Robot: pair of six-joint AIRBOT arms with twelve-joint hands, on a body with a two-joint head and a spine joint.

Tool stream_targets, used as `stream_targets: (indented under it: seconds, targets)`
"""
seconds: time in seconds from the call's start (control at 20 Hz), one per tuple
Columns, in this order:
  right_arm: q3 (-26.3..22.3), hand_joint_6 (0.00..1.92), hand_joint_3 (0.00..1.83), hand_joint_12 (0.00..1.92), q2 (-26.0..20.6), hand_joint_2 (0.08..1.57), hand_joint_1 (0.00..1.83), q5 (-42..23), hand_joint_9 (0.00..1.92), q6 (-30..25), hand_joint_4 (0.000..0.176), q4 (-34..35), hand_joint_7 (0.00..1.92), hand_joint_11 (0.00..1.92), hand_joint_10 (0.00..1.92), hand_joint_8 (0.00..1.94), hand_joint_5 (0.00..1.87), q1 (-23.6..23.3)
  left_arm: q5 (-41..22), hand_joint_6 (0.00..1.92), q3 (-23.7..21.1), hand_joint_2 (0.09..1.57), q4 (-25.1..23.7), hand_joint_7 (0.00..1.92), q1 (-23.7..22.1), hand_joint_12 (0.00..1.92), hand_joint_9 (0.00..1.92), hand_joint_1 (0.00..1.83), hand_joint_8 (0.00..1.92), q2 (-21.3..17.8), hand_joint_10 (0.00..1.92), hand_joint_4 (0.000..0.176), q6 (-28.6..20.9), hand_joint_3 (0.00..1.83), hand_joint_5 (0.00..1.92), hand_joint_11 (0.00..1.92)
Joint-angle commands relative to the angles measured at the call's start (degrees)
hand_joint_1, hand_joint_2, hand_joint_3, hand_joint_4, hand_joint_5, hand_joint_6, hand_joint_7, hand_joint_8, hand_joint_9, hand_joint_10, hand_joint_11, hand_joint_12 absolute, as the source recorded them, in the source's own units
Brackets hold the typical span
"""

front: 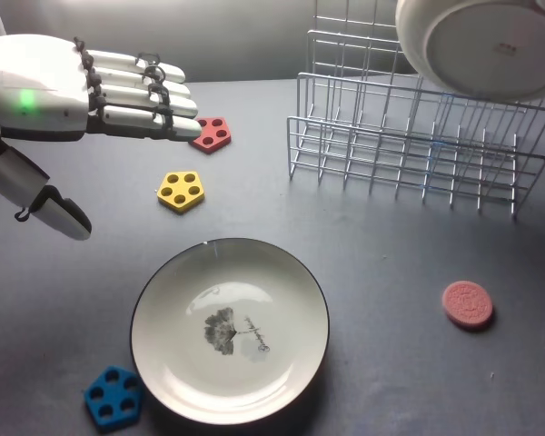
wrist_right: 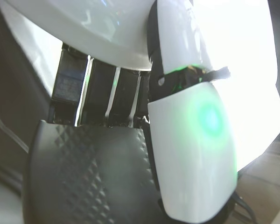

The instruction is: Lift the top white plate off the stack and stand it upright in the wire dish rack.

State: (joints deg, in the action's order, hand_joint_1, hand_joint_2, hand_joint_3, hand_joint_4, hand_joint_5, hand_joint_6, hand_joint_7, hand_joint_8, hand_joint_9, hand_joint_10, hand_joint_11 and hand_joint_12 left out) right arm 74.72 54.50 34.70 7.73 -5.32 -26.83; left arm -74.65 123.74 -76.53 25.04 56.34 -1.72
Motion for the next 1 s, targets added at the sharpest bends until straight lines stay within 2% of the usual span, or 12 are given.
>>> stream_targets:
  seconds: [0.0, 0.05, 0.15, 0.55, 0.7, 0.95]
  targets:
    - [0.47, 0.97, 0.0, 1.32, -0.64, 1.05, 1.5, -6.92, 1.11, -0.72, 0.0, 1.49, 1.08, 1.02, 0.73, 0.62, 0.94, -0.28, -2.28, 0.0, -0.07, 0.94, 4.96, 0.0, -1.77, 0.0, 0.0, 0.37, 0.0, 0.09, 0.0, 0.0, 0.12, 0.0, 0.0, 0.01]
    - [0.57, 0.98, 0.0, 1.33, -0.52, 1.06, 1.5, -7.26, 1.1, -0.6, 0.0, 2.21, 1.06, 1.01, 0.74, 0.66, 0.95, 0.23, -2.23, 0.0, -0.07, 0.95, 4.91, 0.0, -1.78, 0.01, 0.0, 0.36, 0.0, 0.11, 0.0, 0.0, 0.12, 0.0, 0.0, 0.01]
    - [1.14, 0.95, 0.0, 1.32, 0.04, 1.05, 1.5, -8.03, 1.08, -0.01, 0.0, 3.86, 1.09, 1.01, 0.75, 0.6, 0.97, 1.3, -2.25, 0.0, -0.07, 0.94, 4.8, 0.0, -1.79, 0.01, 0.01, 0.34, 0.0, 0.13, 0.0, 0.0, 0.12, 0.0, 0.0, 0.03]
    - [1.98, 0.98, 0.0, 1.32, 1.4, 1.05, 1.5, -10.4, 1.09, 1.23, 0.0, 8.31, 1.12, 1.01, 0.75, 0.56, 0.95, 4.96, -2.21, 0.0, -0.08, 0.93, 4.48, 0.03, -1.79, 0.02, 0.04, 0.42, 0.01, 0.5, 0.01, 0.0, 0.1, 0.0, 0.0, 0.03]
    - [2.48, 1.01, 0.0, 1.31, 1.69, 1.06, 1.5, -10.61, 1.08, 1.23, 0.0, 9.36, 1.05, 1.02, 0.77, 0.67, 0.92, 5.49, -2.15, 0.0, -0.05, 0.94, 4.45, 0.0, -1.8, 0.02, 0.0, 0.4, 0.0, 0.71, 0.0, 0.0, 0.11, 0.0, 0.0, 0.0]
    - [4.25, 1.01, 0.0, 1.32, 2.42, 1.06, 1.5, -10.66, 1.08, 1.64, 0.0, 10.87, 1.06, 1.02, 0.77, 0.67, 0.92, 6.12, -2.17, 0.0, -0.02, 0.93, 4.39, 0.01, -1.8, 0.03, 0.02, 0.41, 0.0, 0.95, 0.01, 0.0, 0.11, 0.0, 0.0, 0.03]
